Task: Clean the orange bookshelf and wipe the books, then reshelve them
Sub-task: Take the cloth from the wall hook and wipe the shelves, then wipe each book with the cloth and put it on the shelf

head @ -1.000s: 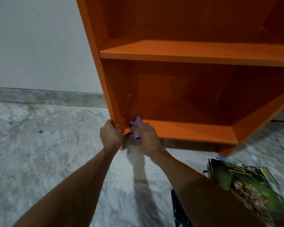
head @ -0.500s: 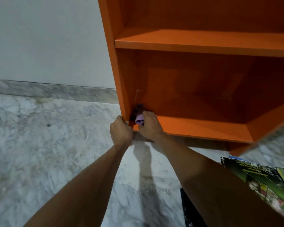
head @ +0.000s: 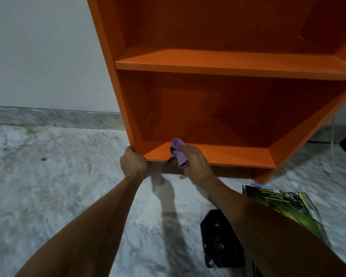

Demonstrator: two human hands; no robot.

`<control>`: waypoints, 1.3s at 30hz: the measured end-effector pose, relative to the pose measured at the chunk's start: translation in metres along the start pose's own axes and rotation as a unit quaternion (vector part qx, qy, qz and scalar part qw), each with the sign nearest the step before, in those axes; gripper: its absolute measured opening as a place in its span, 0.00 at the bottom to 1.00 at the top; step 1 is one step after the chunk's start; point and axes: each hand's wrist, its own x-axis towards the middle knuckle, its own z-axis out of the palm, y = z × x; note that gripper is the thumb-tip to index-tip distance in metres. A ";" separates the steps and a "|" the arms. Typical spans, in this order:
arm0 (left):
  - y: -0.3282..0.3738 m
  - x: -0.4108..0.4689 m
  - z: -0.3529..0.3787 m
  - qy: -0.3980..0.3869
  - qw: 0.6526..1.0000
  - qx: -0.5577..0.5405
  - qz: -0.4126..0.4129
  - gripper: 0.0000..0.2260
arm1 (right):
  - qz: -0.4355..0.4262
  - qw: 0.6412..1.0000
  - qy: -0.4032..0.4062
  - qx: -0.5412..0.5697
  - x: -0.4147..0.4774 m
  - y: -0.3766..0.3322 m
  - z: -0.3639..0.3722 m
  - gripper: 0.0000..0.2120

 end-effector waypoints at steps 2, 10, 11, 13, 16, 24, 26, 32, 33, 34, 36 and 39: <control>0.001 -0.005 0.002 -0.002 1.000 -0.004 -0.007 0.14 | 0.033 0.997 -0.057 -0.041 -0.014 0.010 -0.013 0.26; 0.034 -0.082 0.015 -0.069 0.997 -0.016 0.007 0.10 | 0.029 0.994 -0.097 -0.047 -0.071 -0.012 -0.070 0.21; 0.041 -0.094 0.013 -0.081 0.997 -0.018 0.012 0.10 | 0.028 0.994 -0.091 -0.048 -0.080 -0.014 -0.078 0.22; 0.054 -0.121 0.010 -0.101 0.994 -0.029 0.018 0.10 | 0.041 0.995 -0.074 -0.055 -0.101 -0.014 -0.097 0.23; 0.072 -0.167 0.005 -0.122 0.991 -0.045 0.031 0.11 | 0.080 0.994 -0.045 -0.066 -0.134 -0.013 -0.132 0.25; 0.079 -0.289 0.025 -0.229 0.971 -0.046 0.058 0.10 | 0.122 0.990 0.044 -0.057 -0.224 0.009 -0.185 0.19; 0.069 -0.313 0.034 -0.265 0.963 -0.029 0.046 0.10 | 0.140 0.988 0.050 -0.048 -0.244 0.018 -0.188 0.19; 0.023 -0.344 0.060 -0.371 0.926 0.035 -0.060 0.12 | 0.165 0.982 0.079 -0.038 -0.279 0.045 -0.179 0.15; 0.018 -0.347 0.064 -0.384 0.920 0.033 -0.076 0.14 | 0.170 0.982 0.081 -0.032 -0.283 0.051 -0.175 0.14; 0.015 -0.349 0.066 -0.395 0.914 0.022 -0.090 0.15 | 0.175 0.981 0.080 -0.029 -0.285 0.054 -0.171 0.14; 0.011 -0.353 0.072 -0.408 0.906 0.010 -0.110 0.14 | 0.179 0.980 0.080 -0.025 -0.291 0.062 -0.163 0.14; 0.008 -0.356 0.079 -0.405 0.907 0.033 -0.109 0.12 | 0.188 0.979 0.076 -0.013 -0.297 0.073 -0.153 0.13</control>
